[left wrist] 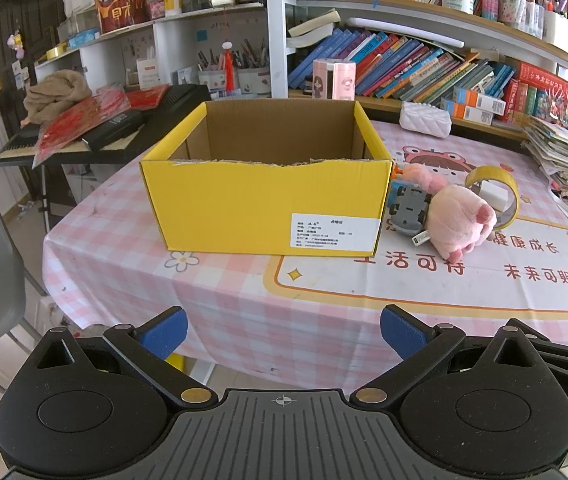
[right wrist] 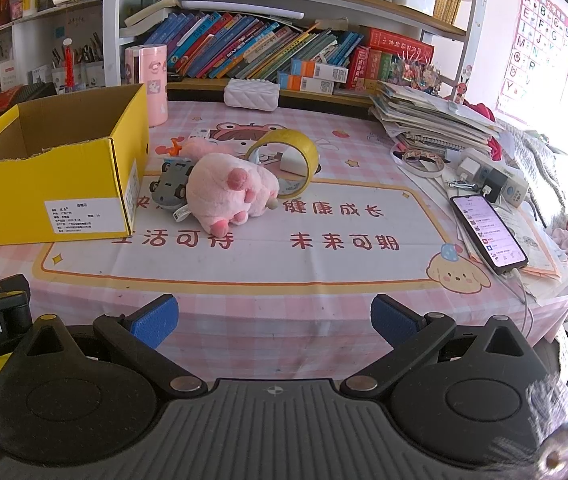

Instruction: Organize objects

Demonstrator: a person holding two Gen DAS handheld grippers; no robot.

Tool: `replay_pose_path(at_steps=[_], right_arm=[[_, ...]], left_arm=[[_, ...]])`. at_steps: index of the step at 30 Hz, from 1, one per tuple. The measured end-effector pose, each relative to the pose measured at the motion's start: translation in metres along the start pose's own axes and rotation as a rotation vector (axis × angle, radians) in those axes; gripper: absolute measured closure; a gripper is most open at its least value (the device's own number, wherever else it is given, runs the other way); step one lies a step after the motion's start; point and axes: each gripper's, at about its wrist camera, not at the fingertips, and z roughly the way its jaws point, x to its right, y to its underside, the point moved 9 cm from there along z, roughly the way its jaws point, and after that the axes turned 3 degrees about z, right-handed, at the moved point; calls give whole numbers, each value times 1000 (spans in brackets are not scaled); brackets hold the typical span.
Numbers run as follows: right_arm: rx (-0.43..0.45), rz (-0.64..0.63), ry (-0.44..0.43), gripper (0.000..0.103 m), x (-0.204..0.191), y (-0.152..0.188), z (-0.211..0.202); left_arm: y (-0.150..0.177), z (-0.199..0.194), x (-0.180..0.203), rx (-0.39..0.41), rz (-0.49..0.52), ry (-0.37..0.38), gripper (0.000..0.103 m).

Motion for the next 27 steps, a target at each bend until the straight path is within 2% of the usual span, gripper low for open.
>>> replay_pose_path(at_steps=[27], right_arm=[[5, -3, 3, 0, 6, 0, -7]], left_arm=[[-4, 1, 1, 5, -2, 6, 0]])
